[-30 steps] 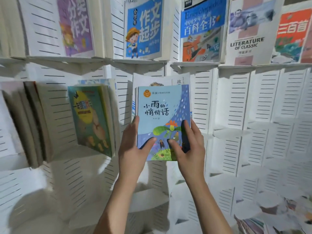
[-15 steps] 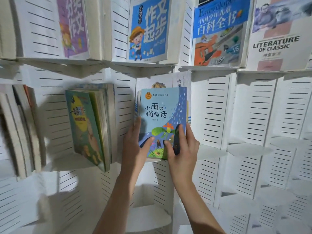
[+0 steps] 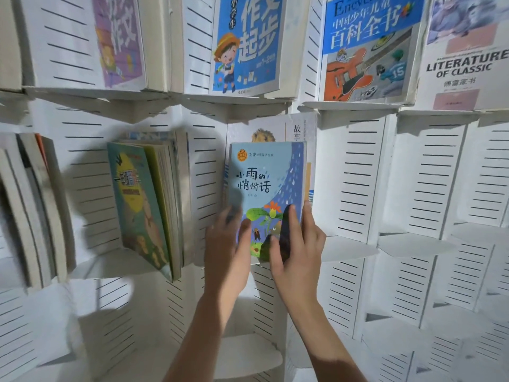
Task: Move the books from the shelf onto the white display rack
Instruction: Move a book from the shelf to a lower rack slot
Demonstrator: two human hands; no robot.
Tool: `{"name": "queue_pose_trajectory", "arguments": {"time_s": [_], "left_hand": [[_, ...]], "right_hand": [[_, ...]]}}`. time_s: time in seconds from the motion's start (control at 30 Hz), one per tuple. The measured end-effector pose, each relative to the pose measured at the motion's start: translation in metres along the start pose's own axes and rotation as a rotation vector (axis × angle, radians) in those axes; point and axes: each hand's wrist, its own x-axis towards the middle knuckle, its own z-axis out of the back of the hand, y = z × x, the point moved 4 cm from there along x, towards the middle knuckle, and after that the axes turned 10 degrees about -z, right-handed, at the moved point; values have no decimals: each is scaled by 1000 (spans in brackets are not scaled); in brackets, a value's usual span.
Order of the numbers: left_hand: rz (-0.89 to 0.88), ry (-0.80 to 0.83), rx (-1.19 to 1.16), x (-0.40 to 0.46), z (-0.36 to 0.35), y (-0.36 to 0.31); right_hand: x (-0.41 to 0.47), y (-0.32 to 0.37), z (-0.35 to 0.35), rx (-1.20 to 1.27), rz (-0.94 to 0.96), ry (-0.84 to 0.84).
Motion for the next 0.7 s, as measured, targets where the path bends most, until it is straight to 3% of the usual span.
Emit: {"name": "queue_pose_trajectory", "arguments": {"time_s": [0.1,0.23,0.33,0.7], "left_hand": [[76,72,-125,4,-3,5],[-2,195,-41,1,-6,1],[56,254,-14,3,-10,3],[76,260,-159,5,-16,-3]], "right_hand": [[-1,-8,-2,-5,51,92],[2,-16,-8,-7,50,117],[2,-17,-9,-18,56,117],[2,-16,1,57,-14,132]]}}
